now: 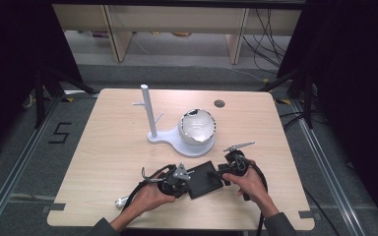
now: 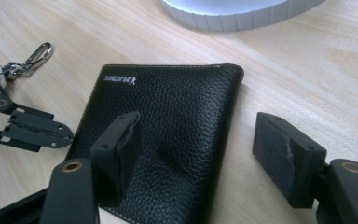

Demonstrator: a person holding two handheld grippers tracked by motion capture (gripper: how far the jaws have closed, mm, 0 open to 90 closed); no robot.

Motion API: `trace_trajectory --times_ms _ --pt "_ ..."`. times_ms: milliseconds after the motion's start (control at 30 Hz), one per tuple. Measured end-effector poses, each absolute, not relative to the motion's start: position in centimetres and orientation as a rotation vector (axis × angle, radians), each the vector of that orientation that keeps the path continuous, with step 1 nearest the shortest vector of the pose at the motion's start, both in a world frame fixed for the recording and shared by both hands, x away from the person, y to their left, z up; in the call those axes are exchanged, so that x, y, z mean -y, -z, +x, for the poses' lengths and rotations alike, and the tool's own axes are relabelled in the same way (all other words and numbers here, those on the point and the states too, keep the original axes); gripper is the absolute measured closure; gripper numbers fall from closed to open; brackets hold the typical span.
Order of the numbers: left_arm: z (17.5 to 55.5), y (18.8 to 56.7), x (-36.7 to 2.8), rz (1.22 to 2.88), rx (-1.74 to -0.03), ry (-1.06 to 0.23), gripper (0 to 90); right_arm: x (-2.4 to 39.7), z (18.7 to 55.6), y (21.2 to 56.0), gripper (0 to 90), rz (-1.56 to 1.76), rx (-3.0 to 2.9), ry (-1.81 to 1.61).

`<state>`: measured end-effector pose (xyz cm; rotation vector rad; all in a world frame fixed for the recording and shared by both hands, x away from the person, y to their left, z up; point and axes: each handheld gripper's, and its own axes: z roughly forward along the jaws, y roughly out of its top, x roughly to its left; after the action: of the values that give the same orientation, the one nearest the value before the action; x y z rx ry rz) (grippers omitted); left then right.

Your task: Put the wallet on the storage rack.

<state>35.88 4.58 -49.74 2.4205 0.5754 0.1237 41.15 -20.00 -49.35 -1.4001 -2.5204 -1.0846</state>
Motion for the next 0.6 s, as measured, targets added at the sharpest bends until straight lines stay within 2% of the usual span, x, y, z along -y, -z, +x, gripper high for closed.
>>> trace_trajectory --times_ms 600 --pt "35.75 49.78 -4.49 2.43 -0.575 -0.132 89.0 19.57 41.59 49.84 43.8 -1.462 2.383 1.06"
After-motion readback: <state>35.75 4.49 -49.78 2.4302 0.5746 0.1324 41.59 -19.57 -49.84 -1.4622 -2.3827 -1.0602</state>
